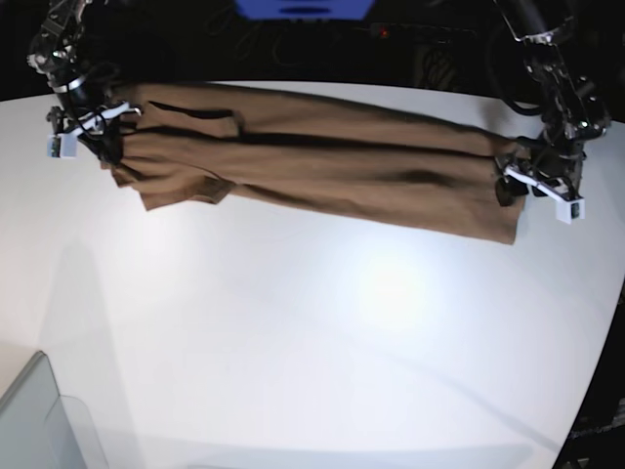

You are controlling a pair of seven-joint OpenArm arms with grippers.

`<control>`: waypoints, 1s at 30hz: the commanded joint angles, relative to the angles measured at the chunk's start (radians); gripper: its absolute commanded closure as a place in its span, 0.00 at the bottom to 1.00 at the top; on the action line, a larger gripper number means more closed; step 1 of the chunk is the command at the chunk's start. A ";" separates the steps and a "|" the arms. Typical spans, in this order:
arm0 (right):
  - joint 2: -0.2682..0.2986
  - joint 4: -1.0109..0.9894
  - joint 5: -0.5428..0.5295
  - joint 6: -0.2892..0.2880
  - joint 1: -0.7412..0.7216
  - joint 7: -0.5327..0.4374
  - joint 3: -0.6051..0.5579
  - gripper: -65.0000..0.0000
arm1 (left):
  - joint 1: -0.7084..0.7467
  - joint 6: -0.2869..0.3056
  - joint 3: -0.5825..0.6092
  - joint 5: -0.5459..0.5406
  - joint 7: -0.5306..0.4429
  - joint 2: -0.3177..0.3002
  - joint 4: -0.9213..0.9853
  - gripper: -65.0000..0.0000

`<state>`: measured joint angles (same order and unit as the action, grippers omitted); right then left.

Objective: Layout the t-shirt on the table in an organized manner, then fold the t-shirt properly
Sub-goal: 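Carry the shirt end with the left gripper toward the right gripper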

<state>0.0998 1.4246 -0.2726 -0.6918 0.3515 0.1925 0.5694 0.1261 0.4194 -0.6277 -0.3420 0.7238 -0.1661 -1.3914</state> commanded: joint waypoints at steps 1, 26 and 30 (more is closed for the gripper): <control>0.013 0.012 -0.009 -0.006 -0.007 -0.015 0.004 1.00 | 0.002 -0.007 -0.001 0.011 0.039 -0.003 0.002 0.43; -0.016 0.009 0.111 -0.006 -0.102 -0.014 -0.154 1.00 | 0.080 -0.007 -0.004 0.007 0.050 0.052 -0.431 1.00; -0.019 0.009 0.111 -0.006 -0.107 -0.014 -0.156 1.00 | 0.119 -0.007 -0.001 0.010 0.052 0.101 -0.532 1.00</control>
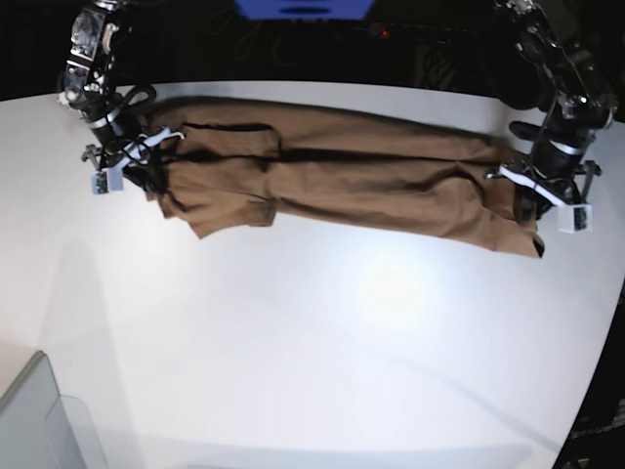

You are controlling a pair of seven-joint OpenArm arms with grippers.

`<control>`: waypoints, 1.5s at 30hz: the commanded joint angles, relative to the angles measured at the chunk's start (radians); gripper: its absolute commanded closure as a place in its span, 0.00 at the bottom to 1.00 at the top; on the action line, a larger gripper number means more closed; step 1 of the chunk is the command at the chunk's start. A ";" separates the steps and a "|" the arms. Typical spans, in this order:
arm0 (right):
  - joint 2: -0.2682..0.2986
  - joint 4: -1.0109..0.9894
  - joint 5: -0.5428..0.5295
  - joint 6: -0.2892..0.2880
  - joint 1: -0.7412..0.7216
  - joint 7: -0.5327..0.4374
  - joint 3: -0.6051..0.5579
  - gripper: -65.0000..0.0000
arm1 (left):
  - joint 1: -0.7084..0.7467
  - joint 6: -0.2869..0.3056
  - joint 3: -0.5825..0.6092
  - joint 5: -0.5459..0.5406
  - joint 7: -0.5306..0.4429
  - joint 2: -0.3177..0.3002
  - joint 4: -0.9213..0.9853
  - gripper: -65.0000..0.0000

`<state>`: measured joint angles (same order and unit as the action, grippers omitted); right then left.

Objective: Layout the t-shirt on the table in an organized manner, then fold the t-shirt properly
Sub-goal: 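Carry the shirt end with the left gripper toward the right gripper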

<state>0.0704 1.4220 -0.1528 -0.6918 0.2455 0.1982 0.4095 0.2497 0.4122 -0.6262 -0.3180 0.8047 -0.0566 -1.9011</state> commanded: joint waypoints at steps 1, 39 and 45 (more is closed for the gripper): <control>0.012 0.012 -0.009 -0.006 -0.002 -0.019 0.004 1.00 | 0.001 0.000 -0.001 -0.014 -0.029 0.005 -0.035 1.00; 0.015 0.013 -0.008 -0.006 -0.021 -0.016 0.002 1.00 | -0.019 -0.009 0.773 0.377 -0.040 0.136 0.093 0.99; 0.015 0.013 -0.008 -0.006 -0.021 -0.016 0.002 1.00 | -0.028 -0.009 0.796 0.379 -0.040 0.142 0.131 0.99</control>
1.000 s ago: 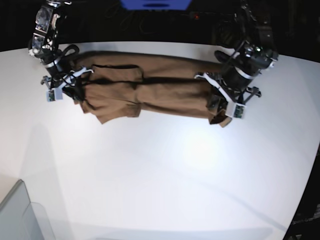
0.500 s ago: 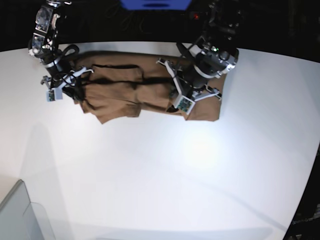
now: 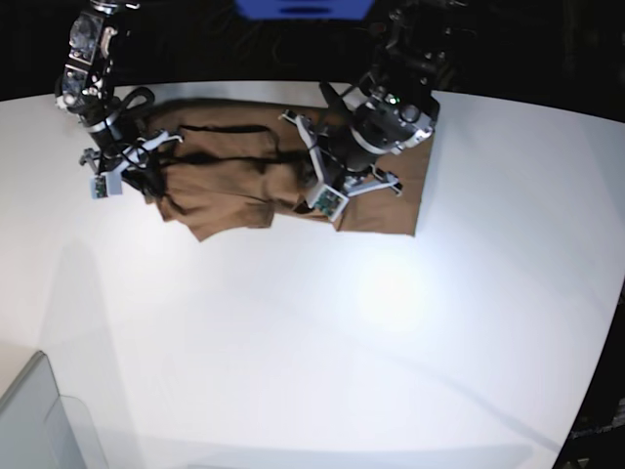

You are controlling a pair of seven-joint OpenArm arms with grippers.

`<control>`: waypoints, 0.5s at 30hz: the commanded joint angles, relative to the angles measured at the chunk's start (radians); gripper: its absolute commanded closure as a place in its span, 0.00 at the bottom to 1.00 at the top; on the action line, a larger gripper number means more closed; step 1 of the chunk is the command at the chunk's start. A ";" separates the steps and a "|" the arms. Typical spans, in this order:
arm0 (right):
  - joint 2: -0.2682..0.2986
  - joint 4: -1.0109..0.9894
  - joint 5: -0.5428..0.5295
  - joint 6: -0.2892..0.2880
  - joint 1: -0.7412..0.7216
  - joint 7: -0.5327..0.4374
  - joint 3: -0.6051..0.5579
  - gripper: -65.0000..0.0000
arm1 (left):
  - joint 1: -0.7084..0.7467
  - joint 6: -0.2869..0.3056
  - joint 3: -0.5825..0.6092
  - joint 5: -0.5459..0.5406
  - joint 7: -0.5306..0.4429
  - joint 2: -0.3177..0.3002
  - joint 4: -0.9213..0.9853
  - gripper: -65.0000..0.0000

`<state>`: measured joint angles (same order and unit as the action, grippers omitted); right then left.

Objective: Layout the t-shirt on the table in an organized manner, then fold the t-shirt properly
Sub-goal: 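Carry the shirt end with the left gripper toward the right gripper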

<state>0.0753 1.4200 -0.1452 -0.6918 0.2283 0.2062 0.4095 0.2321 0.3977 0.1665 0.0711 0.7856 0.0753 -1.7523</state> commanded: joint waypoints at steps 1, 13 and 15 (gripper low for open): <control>0.010 0.015 -0.015 -0.006 -0.004 -0.024 0.002 1.00 | -0.021 0.005 0.003 -0.011 -0.021 0.011 -0.015 0.99; 0.010 0.018 -0.015 -0.006 -0.010 -0.024 0.002 1.00 | -0.027 0.007 0.005 -0.021 -0.021 0.010 0.004 0.62; 0.010 0.018 -0.015 -0.006 -0.011 -0.024 0.002 1.00 | -0.027 0.010 0.014 -0.023 -0.022 0.011 -0.011 0.57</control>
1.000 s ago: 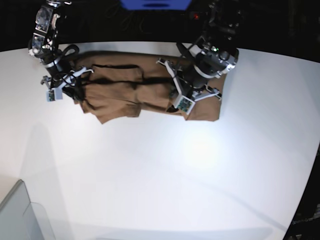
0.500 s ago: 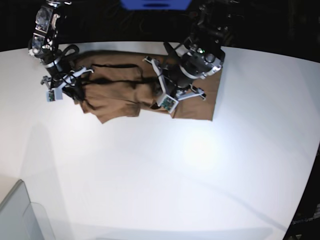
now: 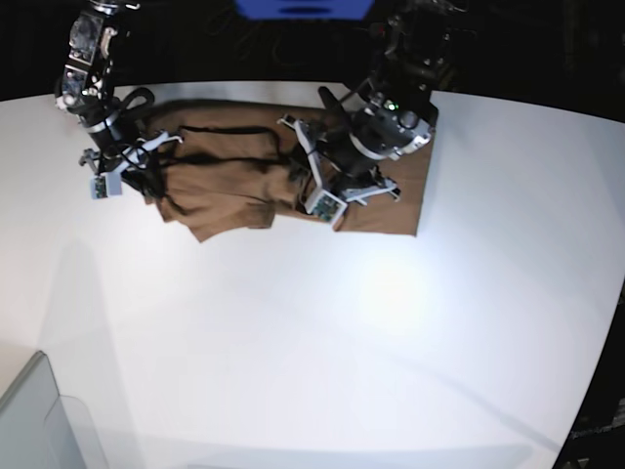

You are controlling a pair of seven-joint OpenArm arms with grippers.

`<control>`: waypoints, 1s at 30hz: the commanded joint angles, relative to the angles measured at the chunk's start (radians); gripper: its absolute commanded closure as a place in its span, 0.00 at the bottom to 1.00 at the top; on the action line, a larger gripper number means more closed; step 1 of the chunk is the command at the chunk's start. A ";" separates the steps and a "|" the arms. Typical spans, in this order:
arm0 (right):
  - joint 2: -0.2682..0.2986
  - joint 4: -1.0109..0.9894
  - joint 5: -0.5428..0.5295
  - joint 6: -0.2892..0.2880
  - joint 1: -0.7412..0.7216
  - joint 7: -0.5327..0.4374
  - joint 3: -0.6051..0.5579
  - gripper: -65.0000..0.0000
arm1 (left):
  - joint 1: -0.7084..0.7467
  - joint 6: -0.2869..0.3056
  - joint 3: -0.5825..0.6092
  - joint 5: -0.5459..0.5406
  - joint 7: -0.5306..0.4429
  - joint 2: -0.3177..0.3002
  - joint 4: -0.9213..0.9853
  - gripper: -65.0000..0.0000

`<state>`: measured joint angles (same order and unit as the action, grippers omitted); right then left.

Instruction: Layout the t-shirt on the table in an organized manner, then fold the t-shirt properly

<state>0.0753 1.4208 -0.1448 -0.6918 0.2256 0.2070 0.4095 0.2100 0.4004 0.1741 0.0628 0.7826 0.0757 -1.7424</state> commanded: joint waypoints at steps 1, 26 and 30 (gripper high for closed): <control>0.010 0.018 -0.016 -0.006 -0.009 -0.025 0.002 1.00 | -0.005 0.007 0.020 -0.014 -0.019 0.009 -0.034 0.57; 0.011 0.041 -0.017 -0.006 -0.012 -0.025 0.009 0.84 | -0.031 0.012 -0.261 -0.013 -0.019 -0.024 0.089 0.77; 0.008 0.116 -0.017 -0.006 0.002 -0.024 0.012 0.66 | -0.048 0.012 -0.265 -0.013 -0.019 -0.030 0.180 0.77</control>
<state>0.0769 1.5154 -0.1410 -0.6918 0.2333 0.2142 0.4179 0.1524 0.4126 -0.0910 0.0326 0.7189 0.0471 -1.5661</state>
